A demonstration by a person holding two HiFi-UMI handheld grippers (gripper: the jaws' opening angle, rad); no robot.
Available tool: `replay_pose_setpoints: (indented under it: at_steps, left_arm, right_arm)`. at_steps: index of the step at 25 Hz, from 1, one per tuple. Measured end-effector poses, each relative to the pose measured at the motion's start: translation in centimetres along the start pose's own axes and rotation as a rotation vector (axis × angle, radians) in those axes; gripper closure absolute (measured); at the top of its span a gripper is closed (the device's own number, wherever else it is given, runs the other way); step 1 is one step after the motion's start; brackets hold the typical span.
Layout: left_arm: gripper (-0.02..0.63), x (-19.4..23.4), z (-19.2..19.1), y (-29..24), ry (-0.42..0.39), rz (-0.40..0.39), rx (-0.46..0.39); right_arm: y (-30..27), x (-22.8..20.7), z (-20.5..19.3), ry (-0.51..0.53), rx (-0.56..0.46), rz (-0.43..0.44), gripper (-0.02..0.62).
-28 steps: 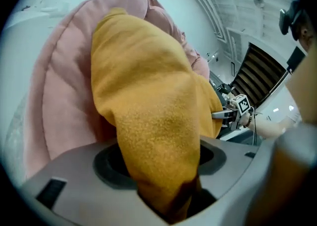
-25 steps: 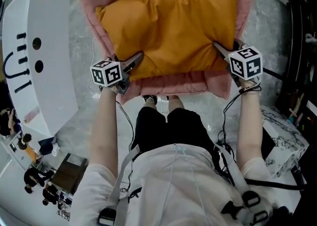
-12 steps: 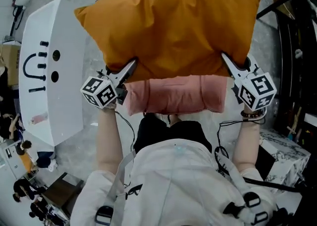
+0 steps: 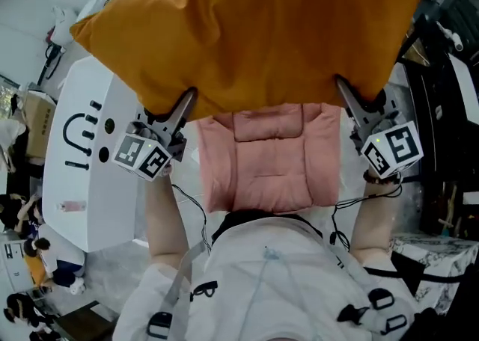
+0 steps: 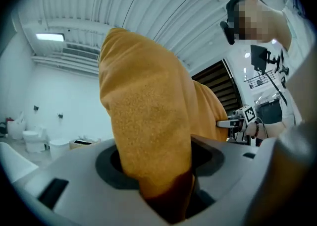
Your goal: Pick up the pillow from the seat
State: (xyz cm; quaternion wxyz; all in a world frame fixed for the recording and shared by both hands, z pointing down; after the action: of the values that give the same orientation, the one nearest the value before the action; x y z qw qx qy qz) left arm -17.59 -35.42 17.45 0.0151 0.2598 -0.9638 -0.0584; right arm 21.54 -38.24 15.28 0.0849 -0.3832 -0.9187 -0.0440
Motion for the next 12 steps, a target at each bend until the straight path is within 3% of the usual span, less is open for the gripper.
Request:
replay_pose_setpoints:
  at_steps: [12]
  left_arm:
    - [0.333,-1.1,3.7,-2.5,-0.063,-0.081,-0.082]
  right_arm:
    - [2.6,-1.0,3.1,0.037,-0.052,-0.088,0.445]
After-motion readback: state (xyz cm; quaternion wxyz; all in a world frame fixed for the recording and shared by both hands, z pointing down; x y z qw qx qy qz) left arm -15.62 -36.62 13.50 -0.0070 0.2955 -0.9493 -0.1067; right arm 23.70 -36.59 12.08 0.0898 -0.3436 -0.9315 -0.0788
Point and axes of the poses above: the fingertips, and each gripper's own axes: y backward along the fingers, x to its left, z out of its top, the point moved 7 cm from there along y, backward along the fingers, and after that the axes turned 3 degrees about z, right-handed, at the moved point
